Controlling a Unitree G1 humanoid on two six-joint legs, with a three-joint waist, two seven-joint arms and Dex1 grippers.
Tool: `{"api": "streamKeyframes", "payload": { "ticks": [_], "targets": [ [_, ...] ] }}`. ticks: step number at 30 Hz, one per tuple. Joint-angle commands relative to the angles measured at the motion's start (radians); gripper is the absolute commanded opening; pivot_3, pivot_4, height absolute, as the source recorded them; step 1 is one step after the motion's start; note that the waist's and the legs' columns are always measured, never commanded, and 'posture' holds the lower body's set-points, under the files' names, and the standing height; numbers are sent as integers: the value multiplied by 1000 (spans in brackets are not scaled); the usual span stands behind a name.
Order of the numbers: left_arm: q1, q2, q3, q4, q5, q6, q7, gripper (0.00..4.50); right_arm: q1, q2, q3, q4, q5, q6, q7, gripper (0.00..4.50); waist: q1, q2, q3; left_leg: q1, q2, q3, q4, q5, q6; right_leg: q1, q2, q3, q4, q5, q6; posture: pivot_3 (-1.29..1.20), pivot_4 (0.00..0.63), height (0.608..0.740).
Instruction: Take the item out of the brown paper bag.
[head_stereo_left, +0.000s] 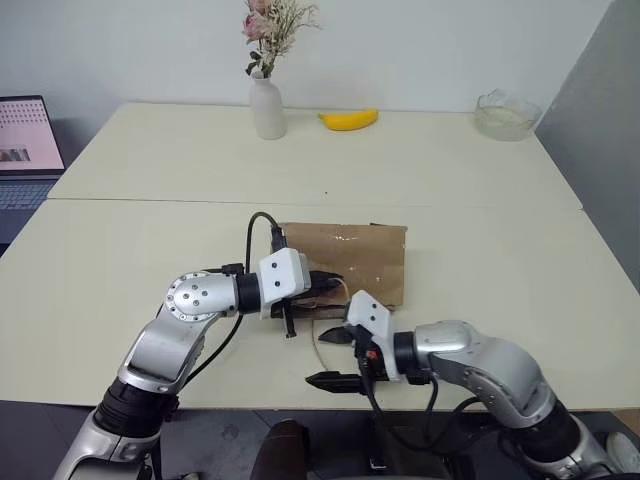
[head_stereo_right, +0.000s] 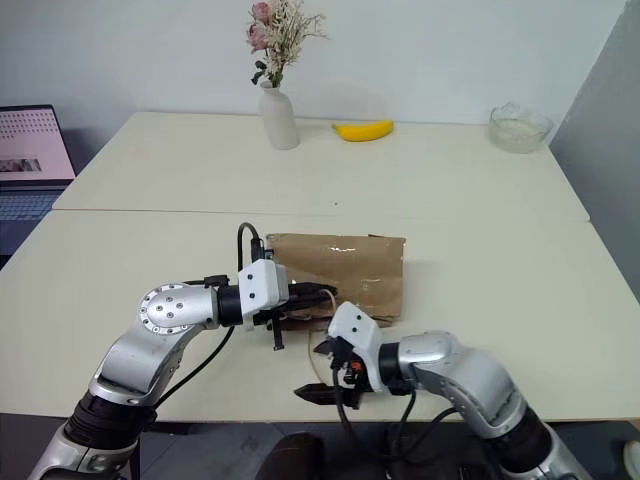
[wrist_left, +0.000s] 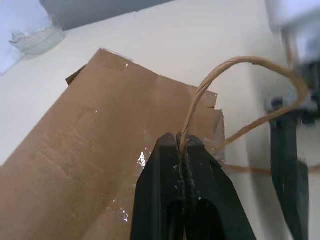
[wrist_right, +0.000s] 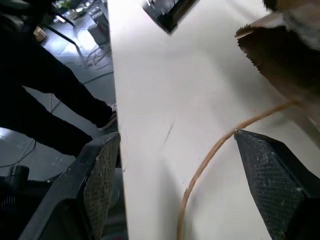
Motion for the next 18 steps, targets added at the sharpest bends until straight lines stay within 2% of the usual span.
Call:
{"api": "streamKeyframes", "payload": {
  "ticks": [1, 3, 6, 10, 14, 15, 18],
  "targets": [
    [-25, -3, 31, -10, -12, -5, 14, 22, -14, 22, 24, 16, -47, -2, -51, 3836, 0, 0, 0, 0, 0, 0, 0, 0, 0, 0, 0, 0, 0, 0, 0, 0, 150, 740],
    [-27, -3, 32, -6, -13, -6, 12, 22, -14, 26, 35, 27, -70, -10, -66, 3836, -1, 0, 0, 0, 0, 0, 0, 0, 0, 0, 0, 0, 0, 0, 0, 0, 150, 740],
    [-32, -3, 35, 1, -13, -10, 12, 0, -6, 13, 66, 44, -121, -45, -79, 3184, -2, 0, 0, 0, 0, 0, 0, 0, 0, 0, 0, 0, 0, 0, 0, 0, 150, 740],
    [-83, -26, 79, 28, -54, 55, 56, 0, 17, -5, 97, 59, -177, -93, -84, 1731, -1, -1, -1, 1, 0, 0, 0, 0, 0, 0, 0, 0, 1, 0, 0, 0, 150, 740],
    [-209, -78, 161, 96, -121, 187, 150, 0, 39, -24, 129, 85, -239, -148, -89, 237, -2, -4, -3, 0, 0, -1, 0, 0, 0, 0, 0, -1, 1, 0, 0, 0, 150, 740],
    [-249, -92, 182, 122, -133, 211, 176, 0, 44, -24, 135, 92, -253, -160, -90, 14, -3, -4, -3, 0, 0, -1, 0, 0, 0, 0, 0, -1, 1, 0, 0, 0, 150, 740],
    [-340, -125, 228, 179, -162, 269, 231, 0, 55, -25, 143, 104, -281, -183, -89, 14, -4, -6, -4, 1, 0, -1, 0, 0, 0, 1, 1, -1, 0, 0, 0, 0, 150, 740]
  ]
}}
